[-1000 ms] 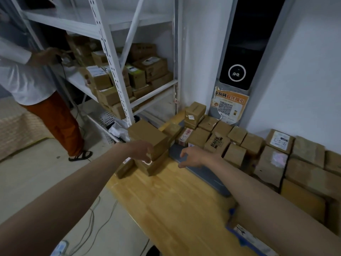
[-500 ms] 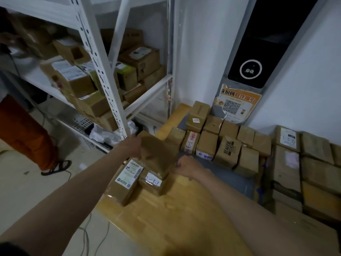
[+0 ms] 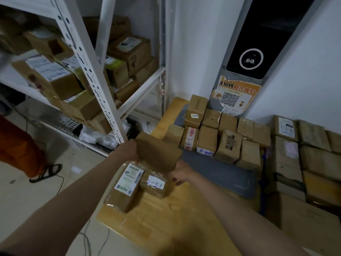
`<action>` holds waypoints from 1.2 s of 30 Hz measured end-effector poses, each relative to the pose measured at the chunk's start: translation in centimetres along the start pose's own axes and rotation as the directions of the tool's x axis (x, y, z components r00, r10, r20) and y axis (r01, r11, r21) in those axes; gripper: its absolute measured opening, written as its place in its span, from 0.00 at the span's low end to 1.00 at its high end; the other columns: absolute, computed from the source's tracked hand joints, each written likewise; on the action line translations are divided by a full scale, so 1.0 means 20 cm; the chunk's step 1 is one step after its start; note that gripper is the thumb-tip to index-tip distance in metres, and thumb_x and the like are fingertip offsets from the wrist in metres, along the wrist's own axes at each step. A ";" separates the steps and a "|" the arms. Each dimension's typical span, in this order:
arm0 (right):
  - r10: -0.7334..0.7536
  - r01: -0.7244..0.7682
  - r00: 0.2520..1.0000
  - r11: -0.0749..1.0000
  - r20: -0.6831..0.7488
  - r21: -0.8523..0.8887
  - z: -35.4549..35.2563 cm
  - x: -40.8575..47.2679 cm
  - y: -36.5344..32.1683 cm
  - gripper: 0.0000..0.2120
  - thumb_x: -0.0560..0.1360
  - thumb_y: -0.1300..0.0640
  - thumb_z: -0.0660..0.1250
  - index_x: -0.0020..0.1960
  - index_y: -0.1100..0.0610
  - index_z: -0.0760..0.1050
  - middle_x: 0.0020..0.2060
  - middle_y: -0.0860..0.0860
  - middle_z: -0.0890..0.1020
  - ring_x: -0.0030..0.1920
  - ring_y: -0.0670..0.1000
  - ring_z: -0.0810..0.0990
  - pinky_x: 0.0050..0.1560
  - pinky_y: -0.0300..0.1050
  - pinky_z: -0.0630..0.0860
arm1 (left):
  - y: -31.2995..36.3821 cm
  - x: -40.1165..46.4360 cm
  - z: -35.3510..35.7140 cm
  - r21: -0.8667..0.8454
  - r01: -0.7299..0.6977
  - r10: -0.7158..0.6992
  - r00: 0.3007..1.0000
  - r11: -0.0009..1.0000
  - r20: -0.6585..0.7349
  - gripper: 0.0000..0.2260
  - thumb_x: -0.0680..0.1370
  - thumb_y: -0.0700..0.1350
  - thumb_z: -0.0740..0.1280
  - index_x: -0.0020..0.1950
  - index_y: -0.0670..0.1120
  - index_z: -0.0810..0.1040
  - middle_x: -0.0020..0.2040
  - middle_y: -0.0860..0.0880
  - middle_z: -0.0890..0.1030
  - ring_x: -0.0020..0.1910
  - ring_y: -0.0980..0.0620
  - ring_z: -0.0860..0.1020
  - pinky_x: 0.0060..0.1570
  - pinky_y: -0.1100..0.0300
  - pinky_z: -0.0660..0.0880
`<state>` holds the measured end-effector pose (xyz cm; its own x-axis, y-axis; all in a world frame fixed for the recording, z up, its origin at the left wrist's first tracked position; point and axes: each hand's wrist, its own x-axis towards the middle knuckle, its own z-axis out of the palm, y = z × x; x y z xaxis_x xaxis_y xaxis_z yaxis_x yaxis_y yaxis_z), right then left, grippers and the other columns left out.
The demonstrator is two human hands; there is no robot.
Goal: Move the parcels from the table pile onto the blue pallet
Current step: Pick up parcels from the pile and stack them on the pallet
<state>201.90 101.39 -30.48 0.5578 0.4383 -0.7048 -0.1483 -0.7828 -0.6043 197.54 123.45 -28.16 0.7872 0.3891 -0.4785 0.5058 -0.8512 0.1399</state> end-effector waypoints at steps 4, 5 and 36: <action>0.000 0.004 0.999 0.996 -0.046 0.091 -0.07 -0.05 0.02 0.37 0.74 0.59 0.73 0.76 0.56 0.56 0.62 0.58 0.77 0.49 0.55 0.83 0.47 0.48 0.83 | 0.12 -0.03 -0.06 0.018 -0.015 0.015 1.000 1.000 -0.024 0.31 0.68 0.44 0.78 0.65 0.39 0.68 0.59 0.41 0.77 0.58 0.42 0.78 0.54 0.52 0.77; 0.002 0.004 0.999 0.994 -0.054 0.109 -0.11 -0.08 0.03 0.38 0.74 0.60 0.73 0.76 0.56 0.56 0.62 0.58 0.77 0.48 0.54 0.83 0.48 0.48 0.83 | 0.16 -0.03 -0.08 0.023 -0.025 0.026 0.999 0.999 -0.025 0.30 0.68 0.43 0.78 0.65 0.39 0.69 0.59 0.41 0.78 0.58 0.42 0.78 0.54 0.52 0.77; 0.145 -0.042 0.808 0.981 -0.572 0.189 -1.08 -1.35 1.59 0.36 0.71 0.60 0.75 0.73 0.57 0.60 0.60 0.60 0.76 0.57 0.61 0.79 0.55 0.56 0.80 | 2.11 -0.73 0.36 0.066 -0.555 0.553 0.832 0.830 0.047 0.27 0.67 0.48 0.78 0.63 0.46 0.73 0.52 0.47 0.79 0.48 0.48 0.78 0.47 0.53 0.79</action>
<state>199.68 55.14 -22.69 0.8957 -0.0123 -0.4445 -0.3239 -0.7029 -0.6333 204.79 79.27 -21.56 0.9181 -0.1630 -0.3613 -0.0402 -0.9451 0.3243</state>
